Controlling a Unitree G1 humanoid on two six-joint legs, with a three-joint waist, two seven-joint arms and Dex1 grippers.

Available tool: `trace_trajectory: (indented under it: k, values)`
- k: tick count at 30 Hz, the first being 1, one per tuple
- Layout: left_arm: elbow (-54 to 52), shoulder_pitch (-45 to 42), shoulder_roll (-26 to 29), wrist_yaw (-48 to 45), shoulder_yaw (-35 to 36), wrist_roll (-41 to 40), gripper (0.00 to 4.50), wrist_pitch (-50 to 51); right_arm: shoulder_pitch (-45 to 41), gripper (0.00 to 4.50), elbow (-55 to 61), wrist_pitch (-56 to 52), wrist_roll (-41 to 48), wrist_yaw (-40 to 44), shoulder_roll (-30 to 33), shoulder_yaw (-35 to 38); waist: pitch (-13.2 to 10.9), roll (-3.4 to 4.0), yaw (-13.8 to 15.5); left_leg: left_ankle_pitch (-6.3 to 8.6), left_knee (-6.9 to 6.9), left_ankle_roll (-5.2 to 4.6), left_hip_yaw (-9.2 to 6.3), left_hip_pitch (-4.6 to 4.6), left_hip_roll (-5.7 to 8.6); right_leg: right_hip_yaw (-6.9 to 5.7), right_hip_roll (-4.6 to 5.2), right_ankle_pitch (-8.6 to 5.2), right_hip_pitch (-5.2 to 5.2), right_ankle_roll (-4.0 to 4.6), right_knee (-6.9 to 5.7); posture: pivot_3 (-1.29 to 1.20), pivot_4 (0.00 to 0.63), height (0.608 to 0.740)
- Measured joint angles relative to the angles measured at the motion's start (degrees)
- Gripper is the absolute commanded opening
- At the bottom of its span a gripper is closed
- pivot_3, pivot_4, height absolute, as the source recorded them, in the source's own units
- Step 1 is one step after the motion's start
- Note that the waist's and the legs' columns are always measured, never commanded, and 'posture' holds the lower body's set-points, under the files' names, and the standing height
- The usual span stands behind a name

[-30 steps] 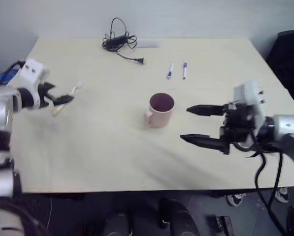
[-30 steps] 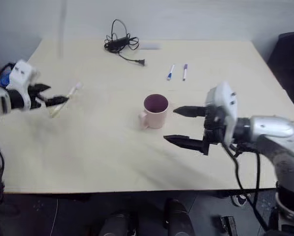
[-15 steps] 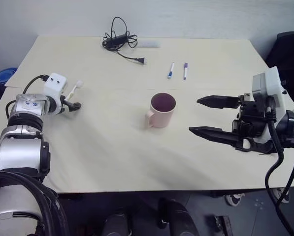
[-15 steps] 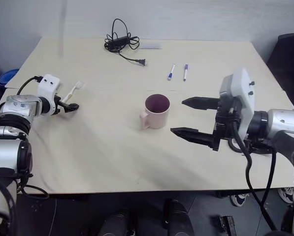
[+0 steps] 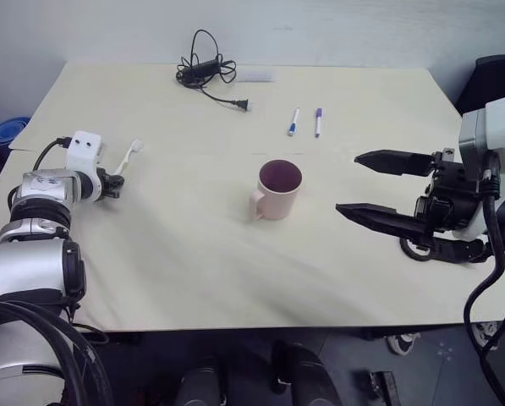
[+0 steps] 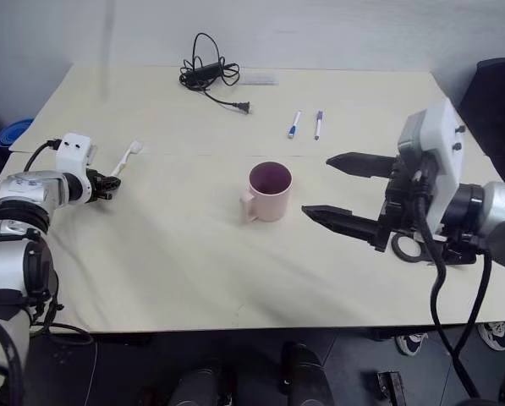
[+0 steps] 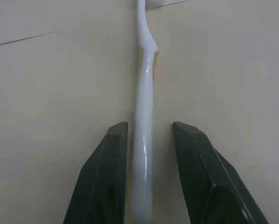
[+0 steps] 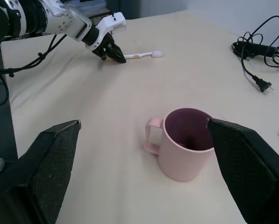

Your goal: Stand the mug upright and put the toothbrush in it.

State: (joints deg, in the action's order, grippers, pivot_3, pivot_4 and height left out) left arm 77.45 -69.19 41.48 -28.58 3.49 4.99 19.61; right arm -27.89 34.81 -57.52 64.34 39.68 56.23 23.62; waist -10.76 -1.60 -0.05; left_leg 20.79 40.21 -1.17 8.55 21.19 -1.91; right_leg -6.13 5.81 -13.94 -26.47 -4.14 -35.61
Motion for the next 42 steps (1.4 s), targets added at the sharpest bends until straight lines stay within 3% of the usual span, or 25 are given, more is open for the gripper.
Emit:
trace_trajectory:
  k: [4,9,15,19,24,29,35,42]
  values:
    - [0.0,0.0,-0.1,-0.7,0.4,0.0,0.2,0.0,-0.2,4.5,-0.1,0.1,0.1,-0.4,0.1,-1.1,0.0,0.0,0.0,0.0,0.01,0.0,0.0,0.02,0.0,0.0,0.0,0.0,0.0,0.0,0.0,0.0,0.15,0.74]
    - [0.0,-0.5,-0.7,-2.5,2.2,-0.7,0.2,1.0,-0.4,4.5,-0.3,0.1,0.2,-0.6,0.5,-1.3,0.0,-0.01,0.1,0.0,0.03,0.0,0.01,0.03,0.01,0.0,0.0,0.0,0.0,0.0,0.0,0.0,0.15,0.74]
    - [-3.0,-5.2,-4.2,-9.9,8.1,-7.7,0.2,1.6,2.1,4.5,-1.2,-0.4,0.5,-2.8,0.5,-1.0,0.0,-0.15,0.9,0.0,0.12,-0.03,-0.02,0.1,0.02,-0.03,0.01,0.01,0.0,-0.02,0.01,0.0,0.15,0.74]
    - [-22.9,-3.9,-11.3,-17.0,13.4,-19.1,0.2,6.5,6.3,4.5,-2.3,-1.6,2.3,-3.6,0.9,1.1,0.0,-0.17,1.5,0.0,0.22,-0.03,-0.06,0.12,0.03,-0.02,0.07,0.02,0.02,-0.04,-0.04,0.0,0.15,0.74]
    - [-56.9,9.2,-26.2,-13.2,14.9,-33.0,0.2,16.0,9.6,4.5,-1.8,-1.2,2.0,-3.6,1.8,3.3,0.0,-0.15,1.2,0.0,0.33,-0.04,-0.26,-0.06,0.0,0.21,0.1,0.05,0.09,-0.08,-0.18,0.0,0.15,0.74]
    - [-70.6,17.0,-35.2,-8.4,10.2,-36.7,0.2,17.1,12.7,4.5,-1.2,-1.1,2.1,-4.2,1.8,4.9,0.0,-0.14,1.5,-0.01,0.43,-0.04,-0.32,-0.1,0.02,0.25,0.08,0.06,0.12,-0.07,-0.24,0.0,0.15,0.74]
    - [-71.7,20.8,-37.1,-7.5,4.8,-34.5,0.2,11.2,13.8,4.5,-0.5,-1.0,2.4,-5.7,1.8,6.5,0.0,-0.14,1.5,0.0,0.48,-0.07,-0.42,-0.07,0.03,0.24,0.08,0.07,0.13,-0.08,-0.2,0.0,0.15,0.74]
    - [-59.7,21.0,-39.7,-9.2,0.9,-29.6,0.2,-1.3,13.8,4.5,-0.4,-1.0,3.7,-7.4,1.8,6.7,0.0,-0.14,1.6,0.07,0.61,-0.2,-0.5,0.03,0.03,0.17,0.1,0.07,0.16,-0.08,0.01,0.0,0.15,0.74]
